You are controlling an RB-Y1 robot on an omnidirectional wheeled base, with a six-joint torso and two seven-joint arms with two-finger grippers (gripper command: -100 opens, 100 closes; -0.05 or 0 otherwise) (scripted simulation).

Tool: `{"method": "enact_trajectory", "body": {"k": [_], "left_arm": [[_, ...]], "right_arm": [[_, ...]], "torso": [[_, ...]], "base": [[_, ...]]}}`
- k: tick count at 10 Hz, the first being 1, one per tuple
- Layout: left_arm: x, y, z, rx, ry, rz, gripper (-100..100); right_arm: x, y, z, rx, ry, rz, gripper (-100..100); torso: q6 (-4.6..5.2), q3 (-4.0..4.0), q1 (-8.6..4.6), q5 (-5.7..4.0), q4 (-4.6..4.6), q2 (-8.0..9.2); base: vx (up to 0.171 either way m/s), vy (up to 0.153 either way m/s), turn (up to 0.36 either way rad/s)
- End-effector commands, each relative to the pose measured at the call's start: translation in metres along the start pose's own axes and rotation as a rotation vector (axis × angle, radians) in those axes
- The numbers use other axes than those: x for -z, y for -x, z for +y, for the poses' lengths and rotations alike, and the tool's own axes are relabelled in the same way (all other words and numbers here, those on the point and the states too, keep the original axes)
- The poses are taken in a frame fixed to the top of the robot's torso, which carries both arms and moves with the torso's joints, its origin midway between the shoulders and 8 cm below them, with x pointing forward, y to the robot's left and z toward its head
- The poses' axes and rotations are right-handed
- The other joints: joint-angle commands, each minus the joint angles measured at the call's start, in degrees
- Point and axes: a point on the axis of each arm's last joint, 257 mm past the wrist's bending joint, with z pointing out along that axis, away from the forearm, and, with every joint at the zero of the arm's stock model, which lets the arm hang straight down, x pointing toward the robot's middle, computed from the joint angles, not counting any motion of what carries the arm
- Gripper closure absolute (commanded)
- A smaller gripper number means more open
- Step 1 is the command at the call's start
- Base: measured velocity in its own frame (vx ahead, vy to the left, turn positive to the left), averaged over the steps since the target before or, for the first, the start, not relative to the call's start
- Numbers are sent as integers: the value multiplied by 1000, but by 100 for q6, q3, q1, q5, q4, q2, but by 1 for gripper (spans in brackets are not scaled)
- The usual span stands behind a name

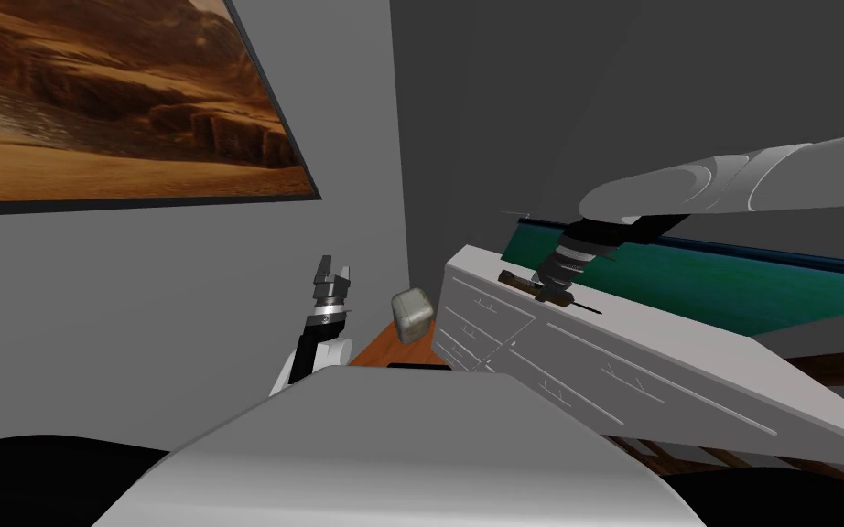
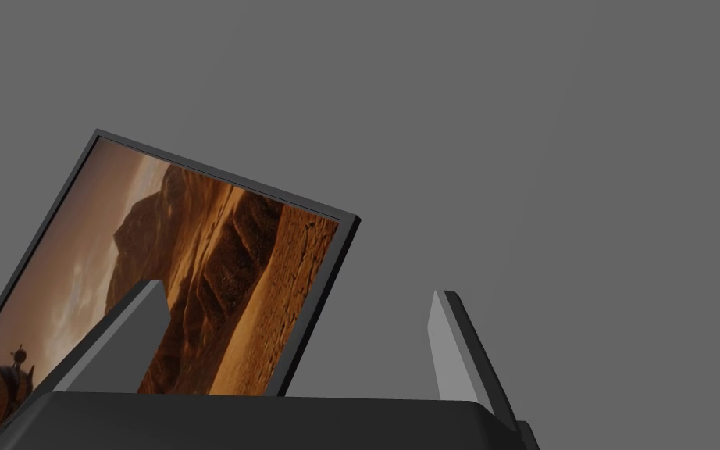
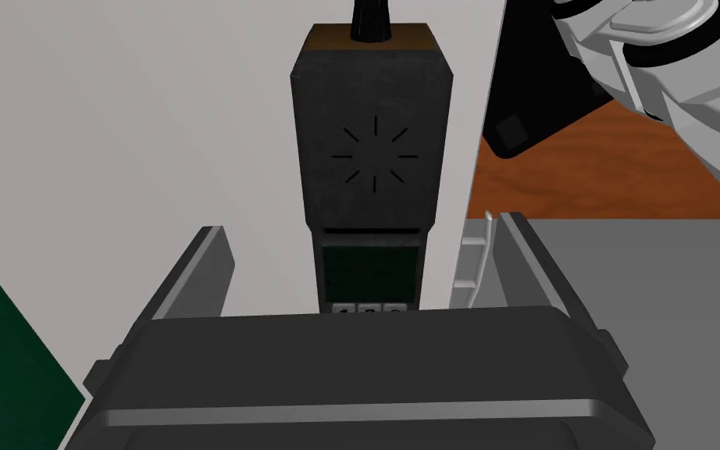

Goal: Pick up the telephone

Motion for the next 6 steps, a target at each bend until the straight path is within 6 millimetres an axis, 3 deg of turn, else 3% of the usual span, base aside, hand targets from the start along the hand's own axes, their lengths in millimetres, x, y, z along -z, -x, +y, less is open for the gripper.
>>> {"method": "enact_trajectory", "body": {"k": [1, 2, 3, 6], "left_arm": [[0, 0, 0, 0, 0, 0, 0], [0, 0, 0, 0, 0, 0, 0], [0, 0, 0, 0, 0, 0, 0], [0, 0, 0, 0, 0, 0, 0]], "right_arm": [[-12, -12, -4, 6, 0, 1, -100], [-9, -9, -2, 3, 1, 1, -100], [-10, -9, -2, 5, -1, 0, 100], [-9, -9, -3, 2, -1, 0, 100]], "torso": [[0, 0, 0, 0, 0, 0], [0, -1, 10, 2, 0, -3], [-4, -2, 0, 0, -2, -1], [-7, 1, -19, -7, -1, 5]], "base": [[31, 106, -10], [17, 50, -19], [2, 7, 0], [0, 0, 0]]}}
